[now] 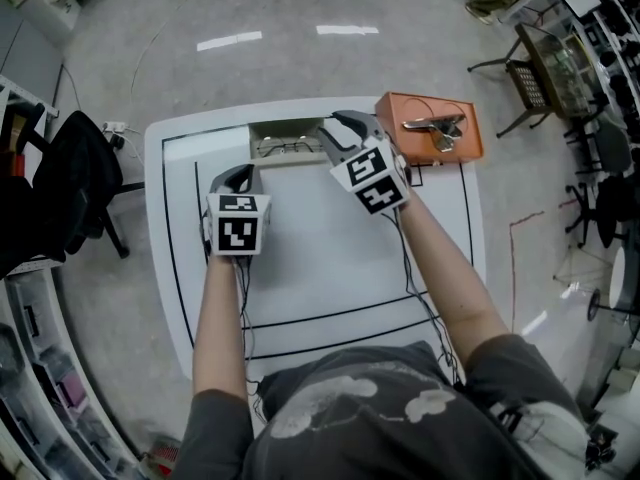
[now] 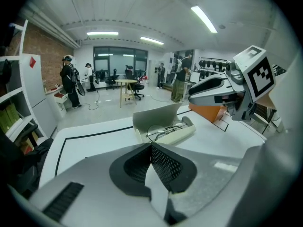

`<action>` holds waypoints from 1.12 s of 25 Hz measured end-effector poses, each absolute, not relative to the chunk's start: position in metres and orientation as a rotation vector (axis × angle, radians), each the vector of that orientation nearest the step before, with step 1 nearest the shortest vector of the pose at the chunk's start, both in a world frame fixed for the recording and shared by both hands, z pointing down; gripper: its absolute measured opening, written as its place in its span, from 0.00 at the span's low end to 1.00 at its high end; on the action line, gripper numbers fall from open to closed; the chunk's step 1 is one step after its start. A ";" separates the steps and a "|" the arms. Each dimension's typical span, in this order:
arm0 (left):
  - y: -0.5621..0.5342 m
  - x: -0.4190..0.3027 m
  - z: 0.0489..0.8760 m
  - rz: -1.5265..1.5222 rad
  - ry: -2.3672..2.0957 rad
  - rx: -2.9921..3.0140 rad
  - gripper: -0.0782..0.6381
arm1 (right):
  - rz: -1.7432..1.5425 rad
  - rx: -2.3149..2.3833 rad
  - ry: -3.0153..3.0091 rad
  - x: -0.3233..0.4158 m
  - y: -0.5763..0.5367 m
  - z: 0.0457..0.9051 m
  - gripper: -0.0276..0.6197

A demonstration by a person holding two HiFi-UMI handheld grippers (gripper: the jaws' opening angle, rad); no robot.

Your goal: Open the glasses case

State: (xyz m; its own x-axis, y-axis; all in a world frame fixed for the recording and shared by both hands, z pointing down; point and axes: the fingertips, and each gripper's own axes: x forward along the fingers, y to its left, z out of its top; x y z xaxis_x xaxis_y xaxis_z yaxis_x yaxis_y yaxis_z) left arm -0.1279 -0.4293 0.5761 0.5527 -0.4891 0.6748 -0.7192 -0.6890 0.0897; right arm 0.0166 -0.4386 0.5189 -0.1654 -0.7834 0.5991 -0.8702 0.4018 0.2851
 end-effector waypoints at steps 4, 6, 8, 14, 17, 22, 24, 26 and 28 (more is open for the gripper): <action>-0.411 -0.130 0.544 0.823 -1.029 2.450 0.11 | 0.172 1.474 -1.986 0.025 -0.418 0.495 0.22; -0.402 -0.132 0.526 0.791 -1.058 2.462 0.11 | 0.175 1.513 -2.002 0.030 -0.407 0.481 0.16; -0.393 -0.134 0.510 0.767 -1.087 2.477 0.11 | 0.133 1.531 -2.000 0.034 -0.396 0.468 0.10; -0.355 -0.142 0.482 0.719 -1.145 2.462 0.11 | 0.064 1.526 -2.033 0.035 -0.359 0.448 0.04; -0.329 -0.142 0.467 0.680 -1.169 2.456 0.11 | 0.074 1.521 -2.078 0.036 -0.338 0.440 0.04; -0.286 -0.139 0.449 0.613 -1.251 2.445 0.11 | 0.069 1.481 -2.141 0.039 -0.298 0.432 0.04; -0.266 -0.137 0.445 0.597 -1.296 2.439 0.11 | 0.069 1.461 -2.172 0.041 -0.282 0.430 0.04; -0.247 -0.135 0.441 0.583 -1.333 2.429 0.11 | 0.055 1.442 -2.205 0.041 -0.267 0.426 0.04; -0.230 -0.137 0.438 0.559 -1.371 2.415 0.11 | 0.037 1.424 -2.239 0.037 -0.254 0.421 0.04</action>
